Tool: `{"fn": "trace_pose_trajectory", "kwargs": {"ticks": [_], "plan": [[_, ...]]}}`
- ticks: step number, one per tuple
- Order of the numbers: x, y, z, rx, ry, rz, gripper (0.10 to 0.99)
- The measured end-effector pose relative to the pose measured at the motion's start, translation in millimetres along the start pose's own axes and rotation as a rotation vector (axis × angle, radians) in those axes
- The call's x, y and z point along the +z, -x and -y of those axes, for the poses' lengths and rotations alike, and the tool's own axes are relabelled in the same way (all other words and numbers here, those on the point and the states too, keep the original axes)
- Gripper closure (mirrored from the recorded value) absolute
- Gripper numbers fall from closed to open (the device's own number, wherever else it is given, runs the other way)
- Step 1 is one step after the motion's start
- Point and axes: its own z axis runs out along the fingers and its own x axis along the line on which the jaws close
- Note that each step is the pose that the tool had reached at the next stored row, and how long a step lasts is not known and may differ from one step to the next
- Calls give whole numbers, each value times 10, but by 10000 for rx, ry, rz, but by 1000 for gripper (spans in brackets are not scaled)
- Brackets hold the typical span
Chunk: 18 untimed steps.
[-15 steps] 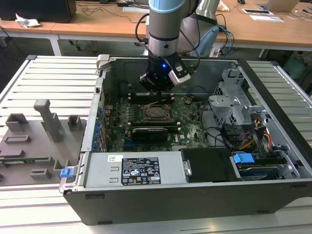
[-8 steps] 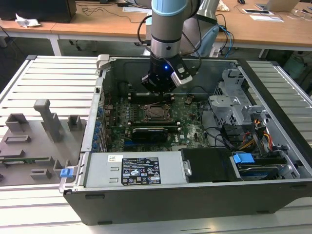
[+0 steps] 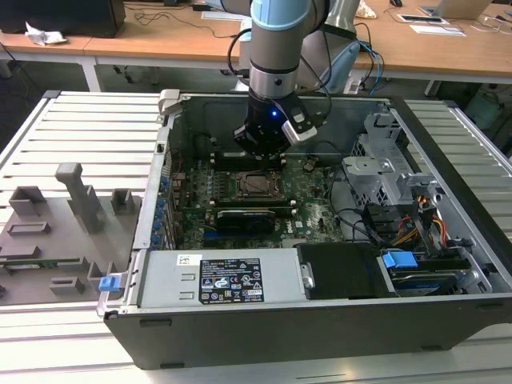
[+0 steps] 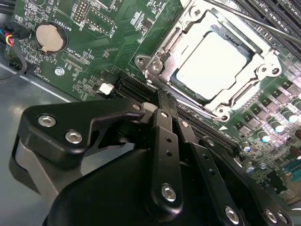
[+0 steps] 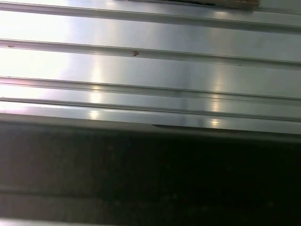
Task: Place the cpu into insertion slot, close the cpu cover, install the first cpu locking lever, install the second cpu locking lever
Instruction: 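Install the first cpu locking lever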
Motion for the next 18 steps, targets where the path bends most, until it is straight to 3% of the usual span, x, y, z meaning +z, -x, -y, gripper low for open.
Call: {"fn": "trace_pose_trajectory", "kwargs": {"ticks": [18], "plan": [[49, 12, 4, -3, -32, -2, 980]]}}
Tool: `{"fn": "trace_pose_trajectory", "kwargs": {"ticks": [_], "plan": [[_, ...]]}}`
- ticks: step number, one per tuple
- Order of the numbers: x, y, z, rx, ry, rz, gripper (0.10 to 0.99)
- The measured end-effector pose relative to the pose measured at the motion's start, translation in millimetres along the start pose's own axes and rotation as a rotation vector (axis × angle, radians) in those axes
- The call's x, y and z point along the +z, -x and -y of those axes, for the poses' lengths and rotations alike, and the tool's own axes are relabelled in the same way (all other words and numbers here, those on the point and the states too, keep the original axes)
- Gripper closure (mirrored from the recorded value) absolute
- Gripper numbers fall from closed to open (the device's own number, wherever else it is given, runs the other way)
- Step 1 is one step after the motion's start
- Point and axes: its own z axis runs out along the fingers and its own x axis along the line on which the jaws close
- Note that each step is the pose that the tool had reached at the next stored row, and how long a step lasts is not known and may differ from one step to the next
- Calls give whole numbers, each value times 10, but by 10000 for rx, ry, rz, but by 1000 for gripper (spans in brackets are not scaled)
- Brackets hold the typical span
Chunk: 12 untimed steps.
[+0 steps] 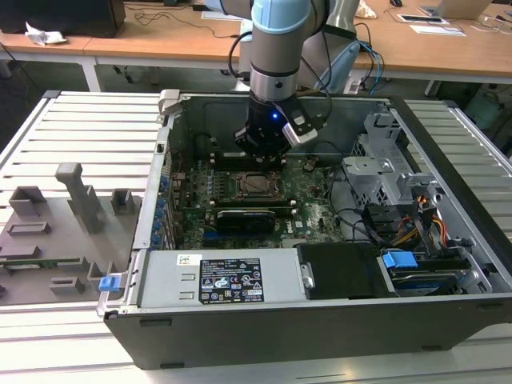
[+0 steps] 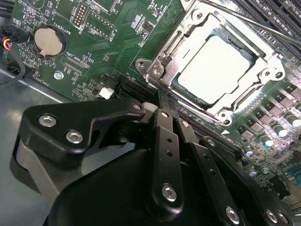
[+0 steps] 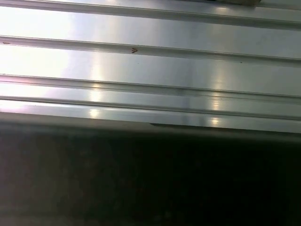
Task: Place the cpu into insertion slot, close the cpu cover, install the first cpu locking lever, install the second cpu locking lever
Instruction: 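Install the first cpu locking lever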
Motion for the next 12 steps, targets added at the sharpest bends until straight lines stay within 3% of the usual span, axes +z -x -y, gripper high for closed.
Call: {"fn": "trace_pose_trajectory", "kwargs": {"ticks": [9, 12], "plan": [[9, 3, 0, 0, 4, 2, 980], [-33, 4, -2, 0, 3, 0, 980]]}}
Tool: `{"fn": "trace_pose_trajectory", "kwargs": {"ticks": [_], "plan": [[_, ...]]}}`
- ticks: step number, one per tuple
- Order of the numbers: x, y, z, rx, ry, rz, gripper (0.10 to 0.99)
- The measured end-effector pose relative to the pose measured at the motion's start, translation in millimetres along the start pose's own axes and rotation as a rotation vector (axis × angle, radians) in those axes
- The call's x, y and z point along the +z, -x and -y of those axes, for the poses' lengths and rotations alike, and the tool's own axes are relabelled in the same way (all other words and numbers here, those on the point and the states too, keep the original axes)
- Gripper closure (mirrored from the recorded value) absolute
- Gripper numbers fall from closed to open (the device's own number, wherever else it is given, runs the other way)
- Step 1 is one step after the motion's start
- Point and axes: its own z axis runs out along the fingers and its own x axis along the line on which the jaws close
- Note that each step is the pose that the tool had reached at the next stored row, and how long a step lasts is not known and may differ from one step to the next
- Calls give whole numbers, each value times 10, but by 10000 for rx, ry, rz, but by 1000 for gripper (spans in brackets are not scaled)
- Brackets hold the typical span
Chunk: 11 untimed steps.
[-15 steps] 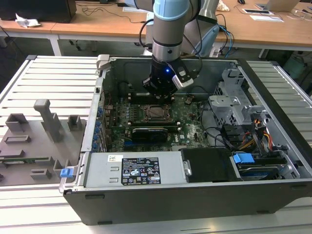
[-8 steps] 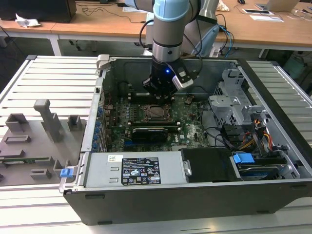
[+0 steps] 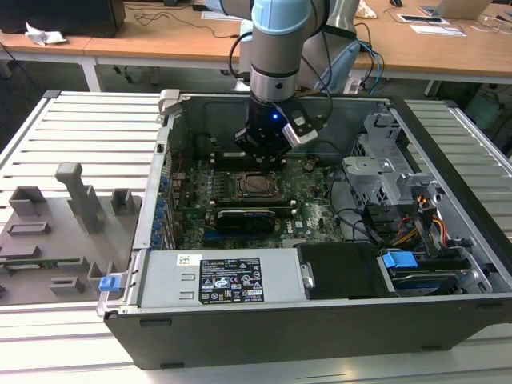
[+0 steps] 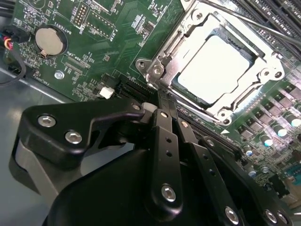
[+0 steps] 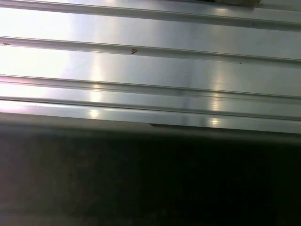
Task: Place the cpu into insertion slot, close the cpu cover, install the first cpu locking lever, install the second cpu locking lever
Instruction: 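Install the first cpu locking lever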
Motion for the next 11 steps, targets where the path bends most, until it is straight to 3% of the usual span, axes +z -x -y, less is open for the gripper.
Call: {"fn": "trace_pose_trajectory", "kwargs": {"ticks": [3, 11], "plan": [[-48, 2, -2, -2, -14, -1, 980], [-54, -1, 40, -1, -21, -1, 980]]}}
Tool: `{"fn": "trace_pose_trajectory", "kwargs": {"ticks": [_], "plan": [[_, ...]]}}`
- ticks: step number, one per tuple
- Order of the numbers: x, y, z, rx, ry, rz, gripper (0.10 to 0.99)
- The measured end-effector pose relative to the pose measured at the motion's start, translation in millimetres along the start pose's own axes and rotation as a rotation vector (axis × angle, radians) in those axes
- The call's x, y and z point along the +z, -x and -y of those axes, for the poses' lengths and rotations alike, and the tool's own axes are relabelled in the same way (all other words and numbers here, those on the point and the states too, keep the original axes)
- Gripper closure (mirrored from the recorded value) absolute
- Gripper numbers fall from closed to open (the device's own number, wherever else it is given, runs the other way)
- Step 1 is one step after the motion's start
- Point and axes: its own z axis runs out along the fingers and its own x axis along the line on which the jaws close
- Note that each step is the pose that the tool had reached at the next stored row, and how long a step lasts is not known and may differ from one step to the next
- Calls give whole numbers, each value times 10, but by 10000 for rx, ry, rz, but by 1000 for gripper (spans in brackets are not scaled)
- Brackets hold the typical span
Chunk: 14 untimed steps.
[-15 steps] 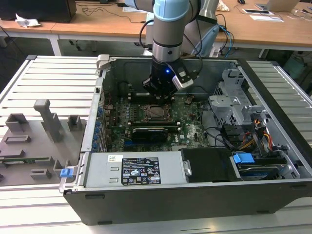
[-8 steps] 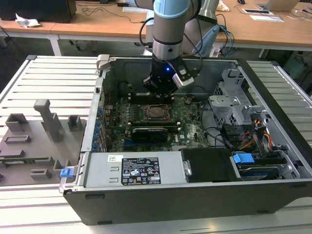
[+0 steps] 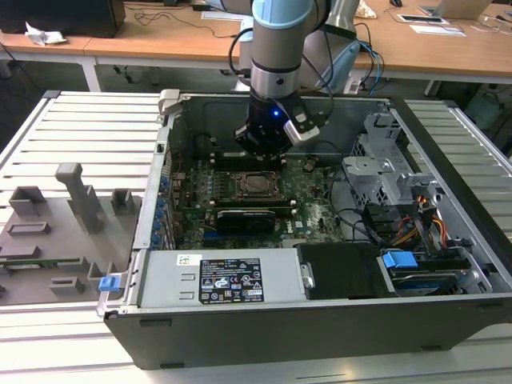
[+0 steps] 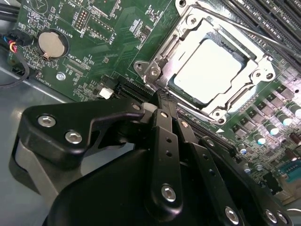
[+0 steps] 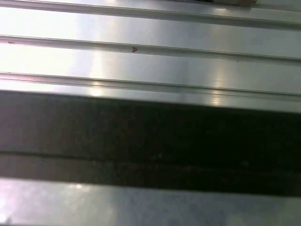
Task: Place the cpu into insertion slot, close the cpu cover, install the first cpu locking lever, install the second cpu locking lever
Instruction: 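Install the first cpu locking lever, then install the second cpu locking lever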
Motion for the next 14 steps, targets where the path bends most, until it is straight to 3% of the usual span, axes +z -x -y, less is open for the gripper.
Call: {"fn": "trace_pose_trajectory", "kwargs": {"ticks": [14], "plan": [[-3, -4, 64, 0, -1, -1, 980]]}}
